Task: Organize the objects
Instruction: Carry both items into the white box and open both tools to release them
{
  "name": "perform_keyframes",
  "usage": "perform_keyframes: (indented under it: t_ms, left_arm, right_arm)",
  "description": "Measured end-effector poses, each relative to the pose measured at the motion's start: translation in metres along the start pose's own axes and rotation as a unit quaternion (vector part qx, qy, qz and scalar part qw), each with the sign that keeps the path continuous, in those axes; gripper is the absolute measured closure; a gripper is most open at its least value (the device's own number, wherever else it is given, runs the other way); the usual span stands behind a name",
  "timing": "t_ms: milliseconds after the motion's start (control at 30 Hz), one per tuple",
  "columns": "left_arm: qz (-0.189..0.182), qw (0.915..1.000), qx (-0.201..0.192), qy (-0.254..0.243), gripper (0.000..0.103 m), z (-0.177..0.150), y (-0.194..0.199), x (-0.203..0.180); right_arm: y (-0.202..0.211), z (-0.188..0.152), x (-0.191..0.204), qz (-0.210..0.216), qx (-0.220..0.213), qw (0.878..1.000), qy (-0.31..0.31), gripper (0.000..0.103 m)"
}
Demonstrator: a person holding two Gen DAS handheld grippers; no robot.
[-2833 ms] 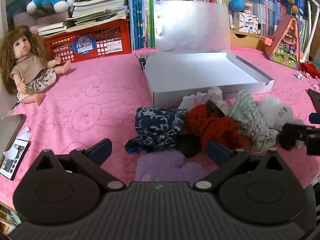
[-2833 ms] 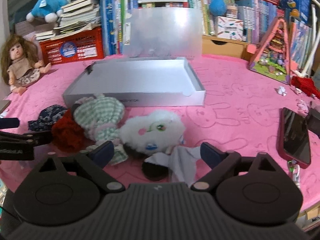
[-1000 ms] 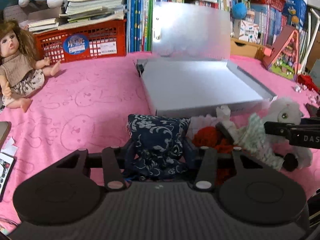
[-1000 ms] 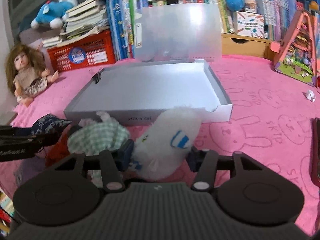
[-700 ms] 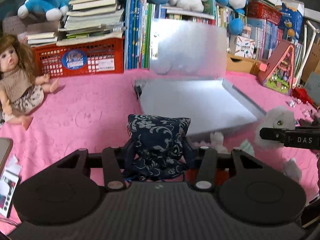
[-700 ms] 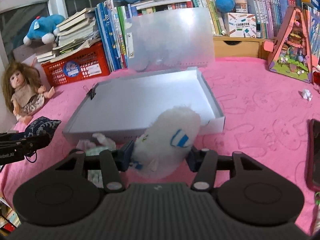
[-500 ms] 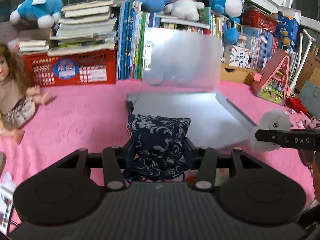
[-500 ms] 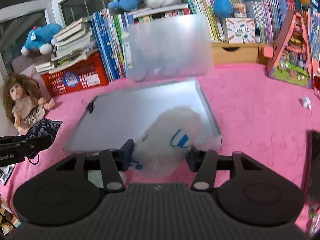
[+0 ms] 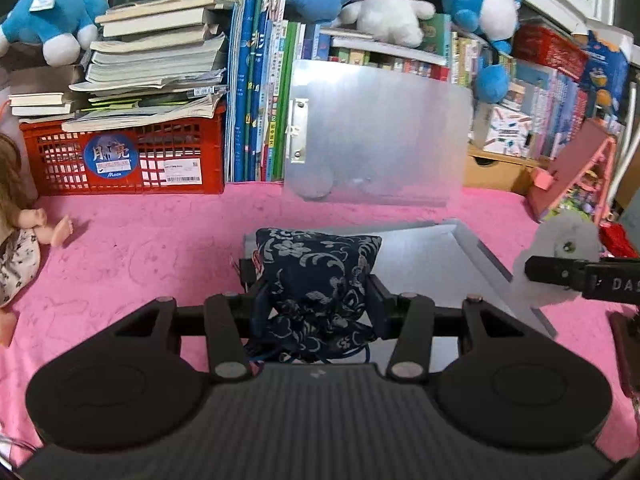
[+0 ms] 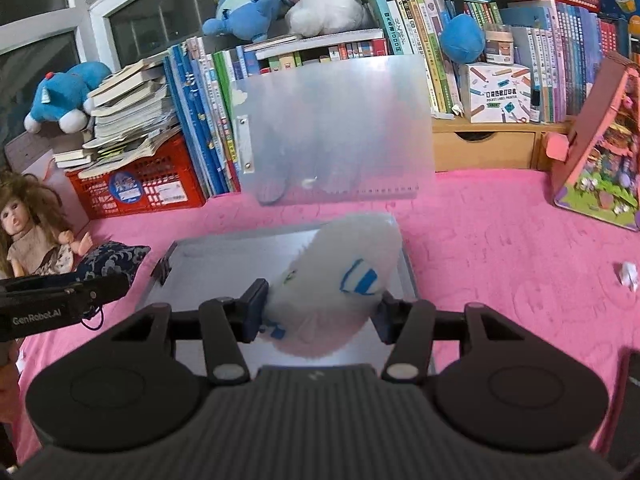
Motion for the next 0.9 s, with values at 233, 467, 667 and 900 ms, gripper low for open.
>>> perform_keyframes:
  t_ms: [233, 467, 667, 900]
  left_arm:
    - [0.016, 0.9994, 0.028, 0.008, 0.049, 0.017, -0.056, -0.006]
    - [0.024, 0.9977, 0.064, -0.005, 0.049, 0.006, -0.099, -0.02]
    - [0.029, 0.9969, 0.071, -0.019, 0.049, -0.004, -0.113, -0.025]
    - [0.034, 0.9959, 0.078, -0.031, 0.049, -0.011, -0.12, -0.028]
  right_arm:
    - [-0.047, 0.021, -0.018, -0.003, 0.027, 1.0, -0.013, 0.046]
    - [-0.092, 0.014, -0.026, 0.013, 0.054, 0.998, -0.037, 0.046]
    - [-0.111, 0.005, -0.026, 0.02, 0.068, 0.996, -0.048, 0.046]
    - [-0.123, -0.007, -0.032, 0.019, 0.079, 0.995, -0.063, 0.046]
Point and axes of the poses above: each gripper's, at about its wrist camera, not at the fingertips, and y roughly against the way its jaws point, x to its left, z to its top, the point moved 3 cm from there along -y, roughly the way its jaws point, and after that the axes turned 9 degrees about z, right-handed, at the moved point
